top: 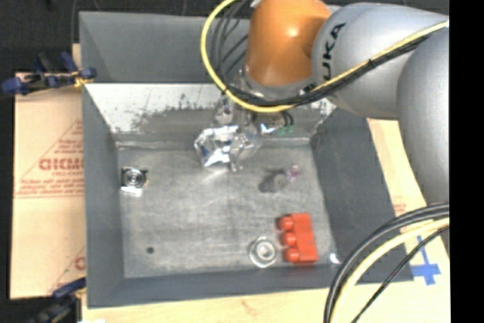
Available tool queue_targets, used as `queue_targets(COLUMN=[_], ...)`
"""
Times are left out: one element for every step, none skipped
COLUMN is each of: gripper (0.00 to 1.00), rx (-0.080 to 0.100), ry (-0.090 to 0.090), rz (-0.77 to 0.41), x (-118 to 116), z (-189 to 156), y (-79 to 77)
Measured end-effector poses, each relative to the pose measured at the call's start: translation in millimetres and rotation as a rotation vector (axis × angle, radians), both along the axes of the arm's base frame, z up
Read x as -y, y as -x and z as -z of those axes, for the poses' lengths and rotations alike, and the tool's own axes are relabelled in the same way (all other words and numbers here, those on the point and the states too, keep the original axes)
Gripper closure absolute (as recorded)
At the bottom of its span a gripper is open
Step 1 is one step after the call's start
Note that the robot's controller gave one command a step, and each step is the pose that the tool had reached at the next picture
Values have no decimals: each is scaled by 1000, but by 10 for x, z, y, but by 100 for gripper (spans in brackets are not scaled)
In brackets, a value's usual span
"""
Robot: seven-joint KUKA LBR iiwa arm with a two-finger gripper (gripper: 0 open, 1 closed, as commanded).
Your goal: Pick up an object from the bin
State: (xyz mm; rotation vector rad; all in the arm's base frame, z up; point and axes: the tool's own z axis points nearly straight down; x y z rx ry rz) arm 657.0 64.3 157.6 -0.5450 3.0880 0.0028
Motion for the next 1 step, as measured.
queue_targets(gripper=[100], rx=[-1], ry=[-1], rz=[5], x=[1], z=[-262], y=[-7])
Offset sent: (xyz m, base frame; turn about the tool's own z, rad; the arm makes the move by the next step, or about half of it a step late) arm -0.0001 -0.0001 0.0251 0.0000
